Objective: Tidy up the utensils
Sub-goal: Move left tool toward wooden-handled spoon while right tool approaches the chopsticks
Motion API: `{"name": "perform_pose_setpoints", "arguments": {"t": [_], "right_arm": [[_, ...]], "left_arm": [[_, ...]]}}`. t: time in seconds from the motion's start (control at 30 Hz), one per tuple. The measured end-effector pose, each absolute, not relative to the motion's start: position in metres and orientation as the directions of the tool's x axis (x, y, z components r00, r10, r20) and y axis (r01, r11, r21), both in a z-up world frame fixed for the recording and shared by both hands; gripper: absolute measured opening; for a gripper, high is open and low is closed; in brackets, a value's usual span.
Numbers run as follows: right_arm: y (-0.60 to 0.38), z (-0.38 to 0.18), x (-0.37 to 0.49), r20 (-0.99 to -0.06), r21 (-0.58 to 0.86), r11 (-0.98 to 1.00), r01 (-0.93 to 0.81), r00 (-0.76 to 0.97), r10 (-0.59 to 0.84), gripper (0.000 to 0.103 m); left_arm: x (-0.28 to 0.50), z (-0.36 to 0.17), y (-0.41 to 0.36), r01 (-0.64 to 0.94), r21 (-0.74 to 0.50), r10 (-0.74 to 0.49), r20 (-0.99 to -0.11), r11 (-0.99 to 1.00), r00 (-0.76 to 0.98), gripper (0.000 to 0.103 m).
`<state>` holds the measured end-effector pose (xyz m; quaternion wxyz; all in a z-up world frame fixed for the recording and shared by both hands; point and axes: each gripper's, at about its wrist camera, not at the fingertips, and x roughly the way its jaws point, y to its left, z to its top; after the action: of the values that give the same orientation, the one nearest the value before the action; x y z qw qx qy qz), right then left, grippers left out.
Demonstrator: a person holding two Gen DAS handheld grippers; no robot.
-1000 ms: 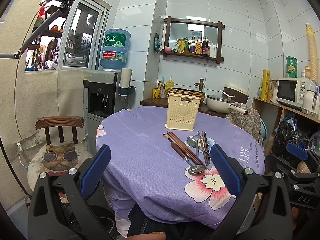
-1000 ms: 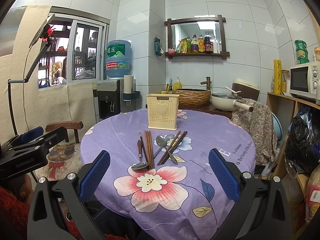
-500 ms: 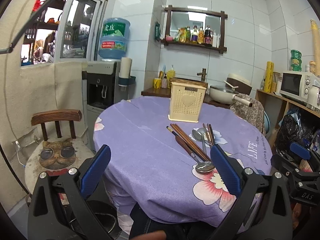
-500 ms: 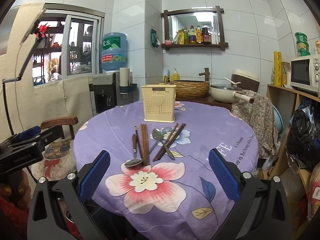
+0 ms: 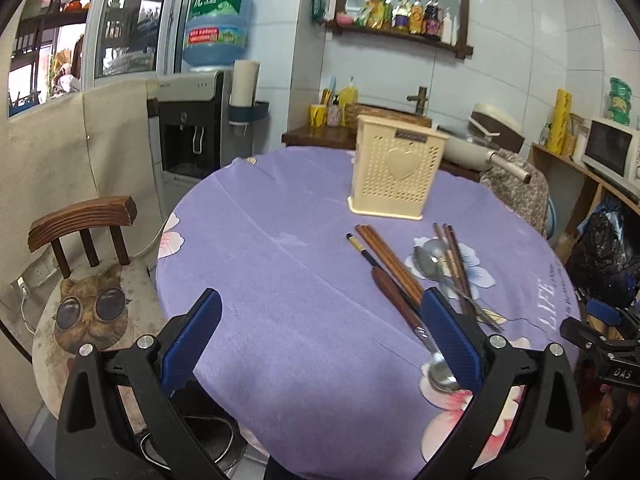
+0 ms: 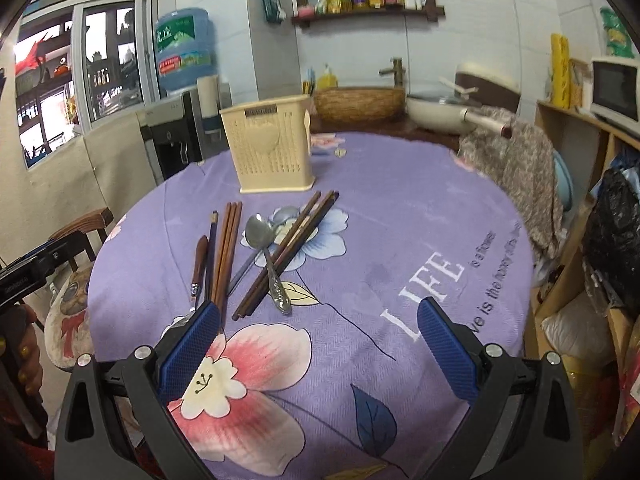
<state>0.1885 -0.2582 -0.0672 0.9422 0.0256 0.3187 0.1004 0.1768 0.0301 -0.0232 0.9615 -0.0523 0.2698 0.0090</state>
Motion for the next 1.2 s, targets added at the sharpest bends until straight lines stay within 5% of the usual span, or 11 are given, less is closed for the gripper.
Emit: {"name": "perform_pose_setpoints", "arguments": {"t": [0.43, 0.7, 1.2], "right_arm": [[-0.239, -0.067, 0.277, -0.684, 0.09, 0.974, -0.209, 0.697, 0.213, 0.097], [-0.215, -0.064, 0.323, -0.718, 0.134, 0.956, -0.262, 0.639, 0.276, 0.078], [-0.23, -0.084, 0.382, -0.775, 0.137, 0.982, -0.131, 0.604, 0.189, 0.048]], "left_arm": [[0.27, -0.04, 0.034, -0.044, -0.125, -0.051, -0.664, 0.991, 0.746, 0.094], [0.292, -0.054, 0.022, -0.017, -0.157, -0.102, -0.719, 0.988, 0.687, 0.077], [0.298, -0.061, 0.013, 0.004, -0.15, -0.115, -0.74, 0.989, 0.663, 0.074]]}}
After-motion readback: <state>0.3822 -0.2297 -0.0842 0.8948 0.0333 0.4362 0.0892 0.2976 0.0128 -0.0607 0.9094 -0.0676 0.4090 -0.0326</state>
